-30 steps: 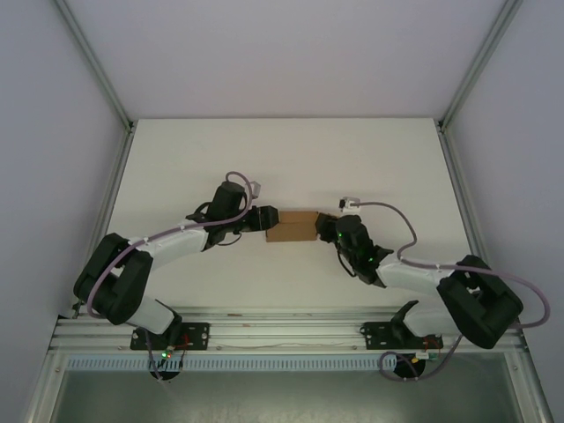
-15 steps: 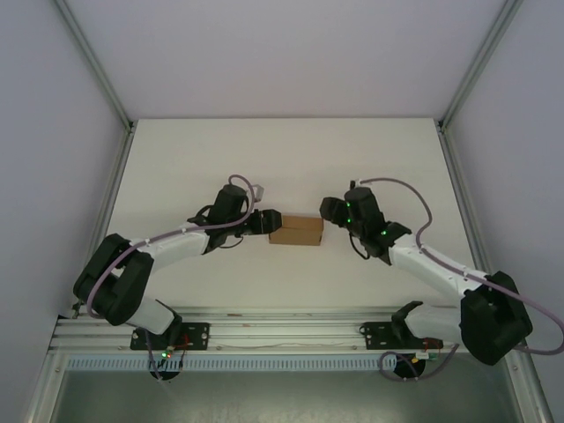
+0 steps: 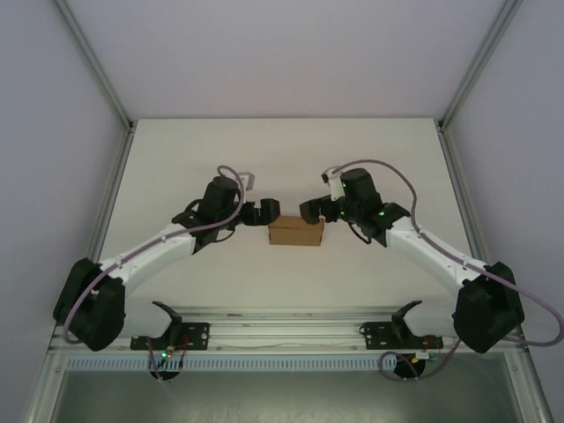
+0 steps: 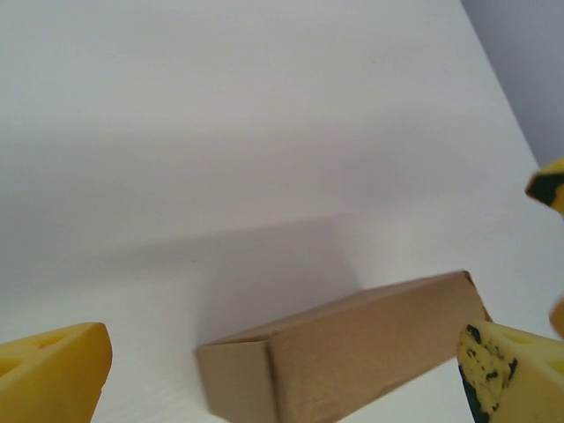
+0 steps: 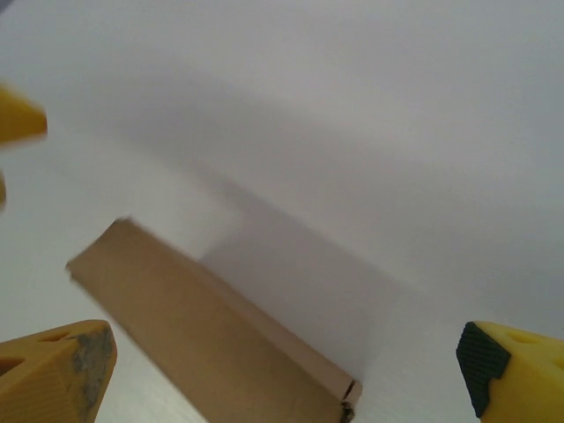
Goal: Assemble paper box
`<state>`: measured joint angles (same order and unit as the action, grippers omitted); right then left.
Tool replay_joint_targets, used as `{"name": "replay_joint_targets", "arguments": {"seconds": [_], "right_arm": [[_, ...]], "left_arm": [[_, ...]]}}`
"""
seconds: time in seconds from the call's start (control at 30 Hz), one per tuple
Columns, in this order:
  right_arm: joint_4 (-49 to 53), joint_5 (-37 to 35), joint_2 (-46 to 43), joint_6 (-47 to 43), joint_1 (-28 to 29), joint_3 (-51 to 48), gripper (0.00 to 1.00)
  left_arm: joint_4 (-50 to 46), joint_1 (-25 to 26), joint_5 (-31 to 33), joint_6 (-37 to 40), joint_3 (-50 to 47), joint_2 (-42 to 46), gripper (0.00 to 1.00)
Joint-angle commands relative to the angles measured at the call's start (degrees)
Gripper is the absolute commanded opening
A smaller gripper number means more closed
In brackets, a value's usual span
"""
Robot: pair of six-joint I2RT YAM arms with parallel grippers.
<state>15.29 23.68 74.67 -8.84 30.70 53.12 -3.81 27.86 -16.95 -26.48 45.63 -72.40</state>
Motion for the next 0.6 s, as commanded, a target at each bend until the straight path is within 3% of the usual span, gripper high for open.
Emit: {"name": "replay_joint_targets", "arguments": {"seconds": [0.0, 0.2, 0.33, 0.57], "right_arm": [[10.35, 8.40, 3.63, -20.48, -0.07, 4.75, 1.00], [29.29, 10.50, 16.14, -40.64, 0.76, 17.97, 1.00], [38.42, 6.65, 24.69, -48.58, 3.03, 24.80, 1.00], [36.57, -4.22, 33.69, -44.86, 6.42, 31.00, 0.86]], "left_arm": [[-8.55, -2.13, 13.19, 1.86, 0.18, 4.25, 1.00], [-17.03, -5.24, 24.64, -0.59, -2.21, 9.16, 1.00], [-16.38, -6.19, 25.75, -3.09, -5.96, 12.05, 1.00], [-15.01, -6.81, 25.03, -3.59, -8.14, 13.06, 1.00]]}}
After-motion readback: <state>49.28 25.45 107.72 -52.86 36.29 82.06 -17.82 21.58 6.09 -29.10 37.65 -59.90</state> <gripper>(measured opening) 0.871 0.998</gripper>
